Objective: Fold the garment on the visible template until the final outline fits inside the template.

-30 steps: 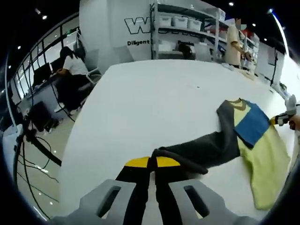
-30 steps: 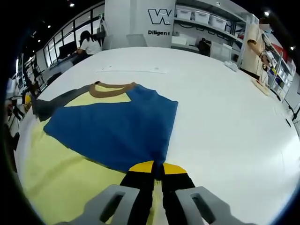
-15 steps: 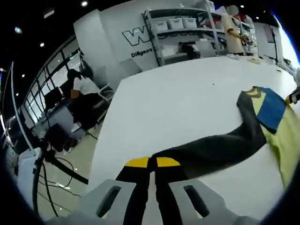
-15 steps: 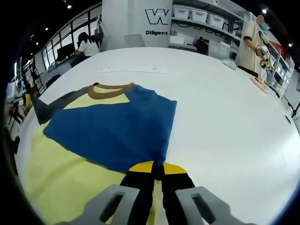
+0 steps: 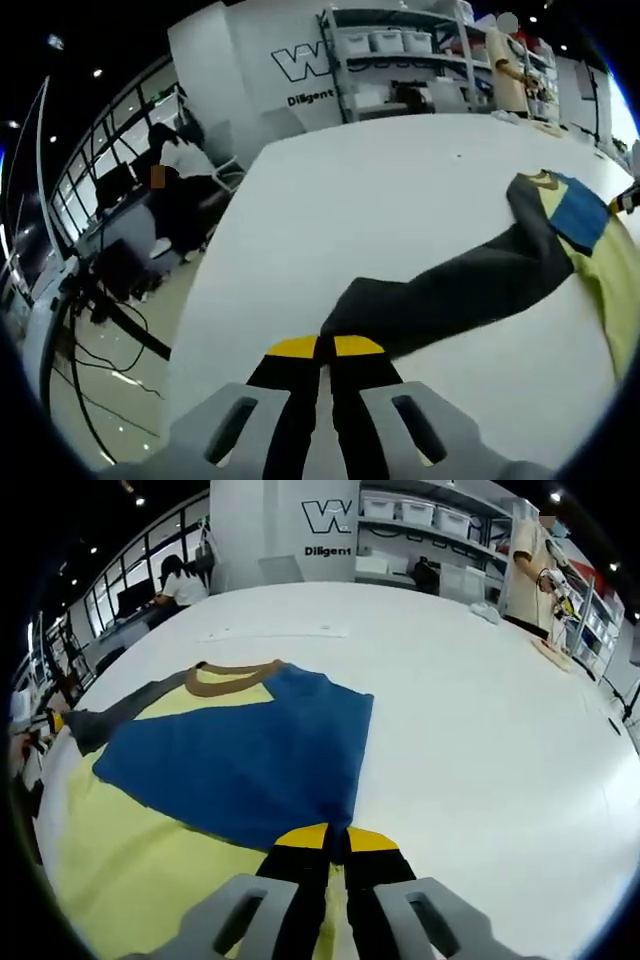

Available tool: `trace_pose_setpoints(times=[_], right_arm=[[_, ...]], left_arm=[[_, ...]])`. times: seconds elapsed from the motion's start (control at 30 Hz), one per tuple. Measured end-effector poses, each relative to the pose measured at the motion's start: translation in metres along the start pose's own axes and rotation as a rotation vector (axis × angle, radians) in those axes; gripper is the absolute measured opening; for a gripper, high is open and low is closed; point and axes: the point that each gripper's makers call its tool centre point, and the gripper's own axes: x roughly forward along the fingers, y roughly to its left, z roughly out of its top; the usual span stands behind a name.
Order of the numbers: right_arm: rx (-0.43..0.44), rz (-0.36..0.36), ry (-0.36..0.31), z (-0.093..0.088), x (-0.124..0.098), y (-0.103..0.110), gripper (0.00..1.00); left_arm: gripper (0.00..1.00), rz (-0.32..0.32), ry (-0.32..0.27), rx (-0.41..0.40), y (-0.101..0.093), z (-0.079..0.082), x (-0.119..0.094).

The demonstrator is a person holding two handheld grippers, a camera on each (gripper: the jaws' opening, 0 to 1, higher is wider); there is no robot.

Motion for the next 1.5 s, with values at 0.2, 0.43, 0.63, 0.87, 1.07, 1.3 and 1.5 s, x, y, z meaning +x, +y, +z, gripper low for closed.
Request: trace_pose_setpoints(times=[0.2,0.43,0.63,0.87,1.07,1.3,1.5], right_arm=[[0.003,0.002,-0.001,0.0,0.0,0.0,0.0],[0.003,0.004,-0.004,-0.001,-0.001,0.001,0.0],[0.005,0.001,-0.004,0.0,-0.001,0.001,0.0],[0.003,0.003,-0.002,0.0,-0.001,0.001,0.0],[0.004,0.001,0.0,0.0,-0.001,0.001,0.0],[0.006,0.002,-0.001,0.0,-0.001,0.001,0.0],[0.008,-0.001,-0.001,0.0,-0.001,0.002,0.0]], left_arm=[[0.0,-0.013,0.053,-0.003,-0.004,-0.017,0.001],[0.02,-0.008,0.091,-0.03,-0.001,-0.027,-0.003],[0.05,0.007,0.099,-0.077,0.008,-0.034,-0.007],[0.2,0.023,0.05,-0.143,0.02,-0.022,-0.014],[0.34,0.05,0.062,-0.166,0.031,-0.021,-0.019],[0.39,0.059,0.055,-0.18,0.04,-0.017,-0.028],[0.39,0.049,0.032,-0.17,0.044,-0.003,-0.033]])
